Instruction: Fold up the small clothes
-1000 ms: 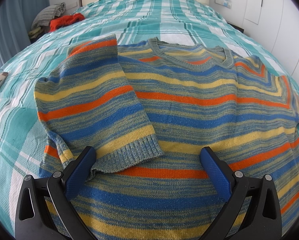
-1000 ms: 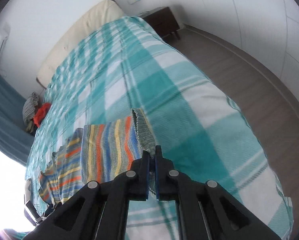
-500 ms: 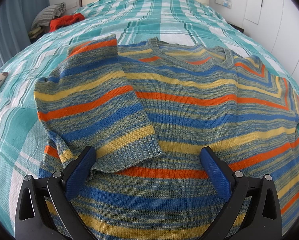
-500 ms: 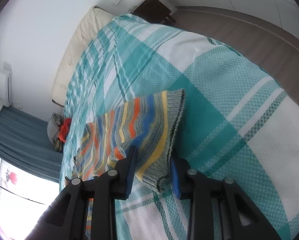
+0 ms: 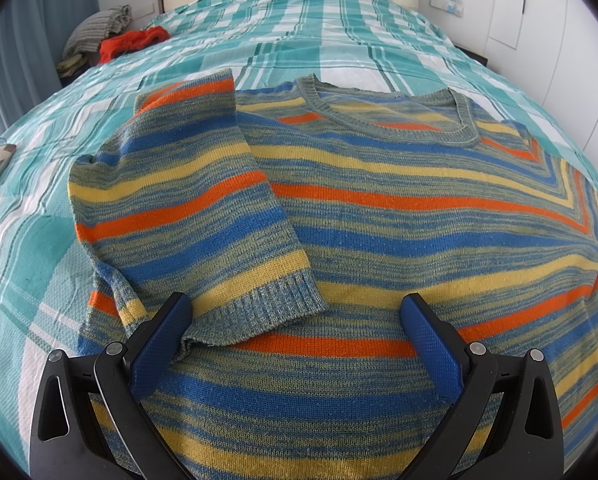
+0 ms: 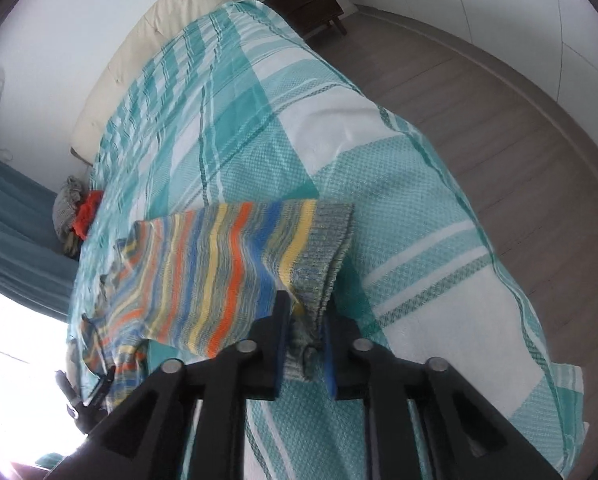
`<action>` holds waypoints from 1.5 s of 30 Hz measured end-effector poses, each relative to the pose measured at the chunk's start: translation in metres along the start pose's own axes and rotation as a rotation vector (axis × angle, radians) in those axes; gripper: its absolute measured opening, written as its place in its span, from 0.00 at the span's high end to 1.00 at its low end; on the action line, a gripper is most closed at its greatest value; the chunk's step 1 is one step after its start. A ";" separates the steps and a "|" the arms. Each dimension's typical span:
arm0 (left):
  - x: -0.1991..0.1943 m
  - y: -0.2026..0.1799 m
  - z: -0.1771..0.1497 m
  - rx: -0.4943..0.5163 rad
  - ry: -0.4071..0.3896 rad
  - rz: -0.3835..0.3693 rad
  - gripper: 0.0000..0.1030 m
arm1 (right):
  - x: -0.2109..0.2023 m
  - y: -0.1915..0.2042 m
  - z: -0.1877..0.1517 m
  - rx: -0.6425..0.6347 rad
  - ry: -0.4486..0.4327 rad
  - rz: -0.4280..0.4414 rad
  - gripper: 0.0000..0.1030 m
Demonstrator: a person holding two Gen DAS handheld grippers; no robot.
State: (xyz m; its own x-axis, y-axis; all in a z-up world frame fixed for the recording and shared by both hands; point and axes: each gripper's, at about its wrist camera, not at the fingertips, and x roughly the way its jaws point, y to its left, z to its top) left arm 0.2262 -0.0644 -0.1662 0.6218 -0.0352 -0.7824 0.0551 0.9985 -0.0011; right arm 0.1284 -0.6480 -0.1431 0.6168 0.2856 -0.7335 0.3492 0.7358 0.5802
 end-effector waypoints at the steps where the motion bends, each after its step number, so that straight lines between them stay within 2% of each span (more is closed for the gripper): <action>1: 0.000 0.000 0.000 0.000 0.000 0.000 0.00 | -0.002 -0.005 0.004 0.029 -0.023 0.023 0.55; 3: 0.000 0.000 0.000 0.000 0.000 0.000 0.00 | -0.003 -0.018 0.013 0.111 -0.061 0.085 0.49; 5: 0.000 0.000 0.000 0.000 0.000 0.000 0.00 | 0.008 -0.030 0.022 0.208 -0.057 0.142 0.49; 6: 0.000 0.000 0.000 0.000 0.000 0.000 0.00 | 0.015 -0.033 0.025 0.244 -0.050 0.169 0.54; 7: 0.000 0.000 0.000 0.000 0.000 0.000 0.00 | 0.020 -0.034 0.029 0.262 -0.050 0.167 0.77; 8: 0.000 0.000 0.000 0.000 0.000 0.000 0.00 | 0.021 -0.034 0.031 0.265 -0.063 0.129 0.97; 11: 0.000 0.000 0.000 0.000 0.000 0.000 0.00 | 0.010 -0.022 0.037 0.185 -0.160 -0.025 0.97; 12: 0.000 0.000 0.000 0.000 0.000 0.001 0.00 | 0.010 -0.017 0.038 0.148 -0.168 -0.068 0.97; 14: 0.000 0.000 0.000 0.000 0.000 0.001 0.00 | 0.014 -0.010 0.035 0.086 -0.159 -0.110 0.97; 15: 0.000 0.000 0.000 0.000 -0.001 0.001 0.00 | 0.014 -0.008 0.034 0.072 -0.151 -0.105 0.95; 17: 0.000 0.000 0.000 0.000 -0.001 0.001 0.00 | 0.008 -0.011 0.030 0.094 -0.143 -0.074 0.80; 19: 0.000 0.000 0.000 0.000 -0.001 0.001 0.00 | -0.011 -0.018 0.022 0.136 -0.176 -0.049 0.54; 20: 0.000 0.000 0.000 0.000 -0.001 0.001 0.00 | -0.022 -0.021 0.016 0.160 -0.200 -0.036 0.52; 22: 0.000 0.000 0.000 0.000 -0.001 0.001 0.00 | -0.039 -0.031 0.001 0.224 -0.214 0.007 0.52; 27: 0.000 0.000 0.000 0.000 -0.001 0.001 0.00 | -0.036 -0.043 -0.037 0.372 -0.088 0.177 0.52; 29: -0.001 0.000 0.000 0.000 -0.001 0.001 0.00 | -0.022 -0.039 -0.043 0.404 -0.041 0.205 0.52; 31: -0.001 0.000 0.000 0.000 -0.001 0.001 0.00 | -0.010 -0.034 -0.042 0.415 -0.040 0.197 0.55; 32: -0.001 0.000 0.000 0.000 -0.001 0.001 0.00 | -0.005 -0.032 -0.039 0.414 -0.047 0.192 0.62; 33: -0.001 0.000 0.000 0.000 -0.001 0.002 0.00 | 0.003 -0.031 -0.037 0.406 -0.031 0.201 0.91; 34: -0.001 0.000 0.000 0.000 -0.001 0.002 0.00 | 0.009 -0.030 -0.038 0.397 0.001 0.186 0.95; 35: -0.001 0.000 0.000 0.000 -0.001 0.002 0.00 | 0.006 -0.029 -0.041 0.383 -0.014 0.137 0.95; 38: -0.001 0.000 0.000 0.000 -0.001 0.002 0.00 | -0.013 -0.019 -0.043 0.262 -0.104 -0.033 0.95; 42: -0.001 0.000 0.000 0.000 -0.002 0.002 0.00 | -0.006 -0.007 -0.048 0.163 -0.118 -0.123 0.95; 45: -0.001 0.000 0.000 0.000 -0.002 0.002 0.00 | -0.011 -0.001 -0.052 0.114 -0.140 -0.146 0.94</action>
State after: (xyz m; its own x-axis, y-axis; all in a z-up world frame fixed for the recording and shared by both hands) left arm 0.2254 -0.0647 -0.1658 0.6232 -0.0331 -0.7814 0.0535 0.9986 0.0003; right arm 0.0848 -0.6205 -0.1538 0.6430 0.0878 -0.7608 0.5141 0.6868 0.5138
